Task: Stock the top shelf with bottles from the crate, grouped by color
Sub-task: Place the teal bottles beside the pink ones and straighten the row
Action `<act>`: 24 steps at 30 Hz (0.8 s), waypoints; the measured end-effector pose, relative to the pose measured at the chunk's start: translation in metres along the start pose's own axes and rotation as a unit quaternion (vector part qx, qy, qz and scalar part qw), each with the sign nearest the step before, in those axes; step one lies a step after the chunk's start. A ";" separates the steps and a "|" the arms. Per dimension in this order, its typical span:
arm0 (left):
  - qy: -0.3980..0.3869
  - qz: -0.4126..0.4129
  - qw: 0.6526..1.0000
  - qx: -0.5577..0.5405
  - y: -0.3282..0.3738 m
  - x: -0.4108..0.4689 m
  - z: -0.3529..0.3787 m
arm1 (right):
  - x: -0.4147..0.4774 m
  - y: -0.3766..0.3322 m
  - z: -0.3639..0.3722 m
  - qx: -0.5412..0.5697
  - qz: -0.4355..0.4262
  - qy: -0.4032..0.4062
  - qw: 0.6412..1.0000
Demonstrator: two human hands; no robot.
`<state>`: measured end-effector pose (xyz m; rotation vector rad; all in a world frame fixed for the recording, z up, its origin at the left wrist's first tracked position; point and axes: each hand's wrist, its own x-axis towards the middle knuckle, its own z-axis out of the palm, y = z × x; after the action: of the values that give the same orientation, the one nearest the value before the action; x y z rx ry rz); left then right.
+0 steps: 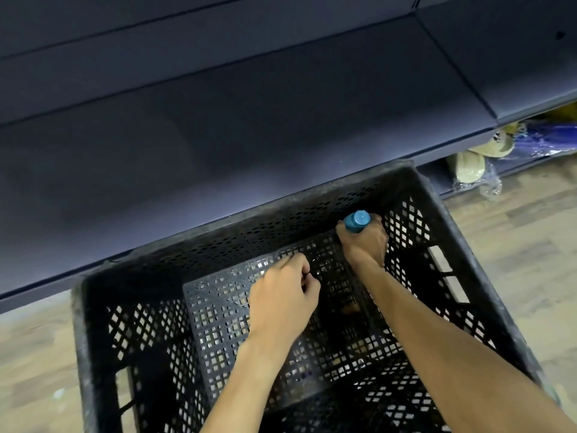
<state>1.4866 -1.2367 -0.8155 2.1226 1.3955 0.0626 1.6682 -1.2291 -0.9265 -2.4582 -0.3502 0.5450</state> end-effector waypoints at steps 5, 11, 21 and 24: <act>0.006 0.028 1.000 -0.001 0.019 0.003 -0.022 | -0.018 -0.014 -0.045 0.001 -0.089 -0.028 0.996; 0.019 0.052 0.998 -0.001 0.058 -0.017 -0.081 | -0.062 -0.061 -0.138 0.052 -0.187 -0.061 0.979; 0.069 0.103 0.992 0.029 0.148 -0.056 -0.233 | -0.132 -0.188 -0.305 0.017 -0.353 -0.067 0.933; 0.096 0.130 0.986 0.047 0.174 -0.063 -0.280 | -0.150 -0.225 -0.346 -0.001 -0.388 -0.045 0.920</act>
<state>1.5040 -1.2127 -0.4812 2.4206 1.2365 0.3175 1.6658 -1.2755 -0.4900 -2.0527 -1.2818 0.2994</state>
